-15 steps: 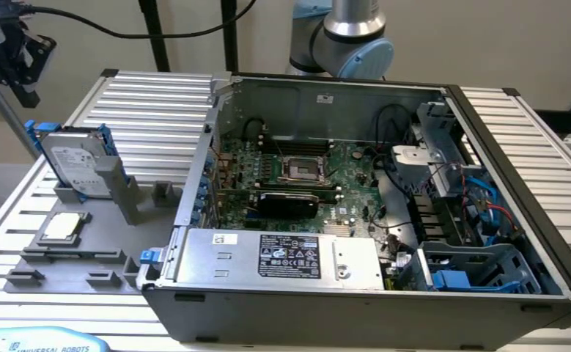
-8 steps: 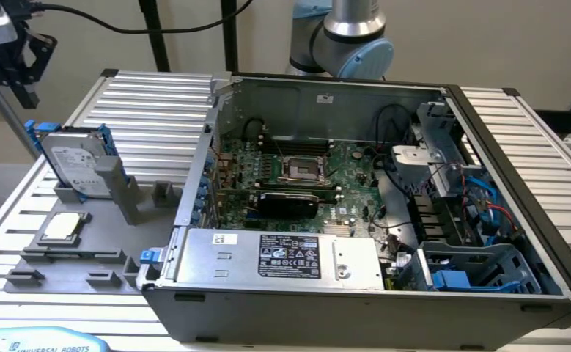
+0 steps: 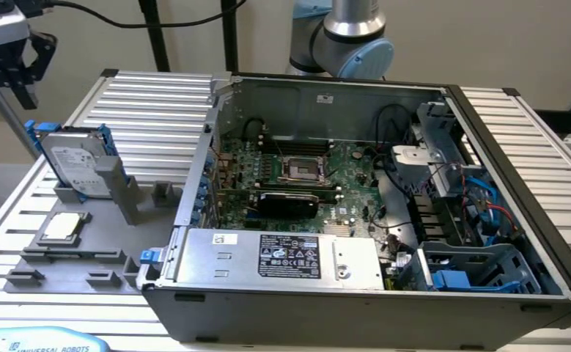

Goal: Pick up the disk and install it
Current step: 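Pick up the disk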

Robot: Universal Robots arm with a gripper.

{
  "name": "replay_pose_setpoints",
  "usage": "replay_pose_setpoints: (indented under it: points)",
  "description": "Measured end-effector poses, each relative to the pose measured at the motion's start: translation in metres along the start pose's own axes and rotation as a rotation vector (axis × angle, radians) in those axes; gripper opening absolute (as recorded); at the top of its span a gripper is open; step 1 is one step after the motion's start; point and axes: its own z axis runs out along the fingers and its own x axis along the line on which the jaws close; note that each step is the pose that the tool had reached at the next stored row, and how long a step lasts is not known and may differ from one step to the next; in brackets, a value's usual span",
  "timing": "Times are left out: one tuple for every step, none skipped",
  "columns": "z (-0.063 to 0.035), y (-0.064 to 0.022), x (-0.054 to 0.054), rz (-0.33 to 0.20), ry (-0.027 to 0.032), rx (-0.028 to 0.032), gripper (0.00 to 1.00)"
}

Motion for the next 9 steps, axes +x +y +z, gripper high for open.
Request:
replay_pose_setpoints:
  points:
    - [0.0001,0.0000,0.0000,-0.018,0.0004,0.0004,0.11]
    - [0.0002,0.0000,0.0000,-0.036,0.0009,0.0007,0.11]
    - [0.0003,0.0000,0.0000,-0.054,0.0013,0.0010,0.11]
    - [0.0004,-0.0001,0.0000,-0.072,0.0018,0.0013,0.11]
    - [0.0005,0.0000,0.0000,-0.091,0.0023,0.0016,0.11]
    - [0.0006,0.0000,0.0000,-0.109,0.0028,0.0020,0.11]
    - [0.0007,0.0000,0.0000,-0.127,0.0033,0.0023,0.11]
    - [0.0008,0.0000,0.0000,-0.145,0.0037,0.0026,0.11]
    - [0.0009,0.0000,0.0000,-0.163,0.0042,0.0029,0.11]
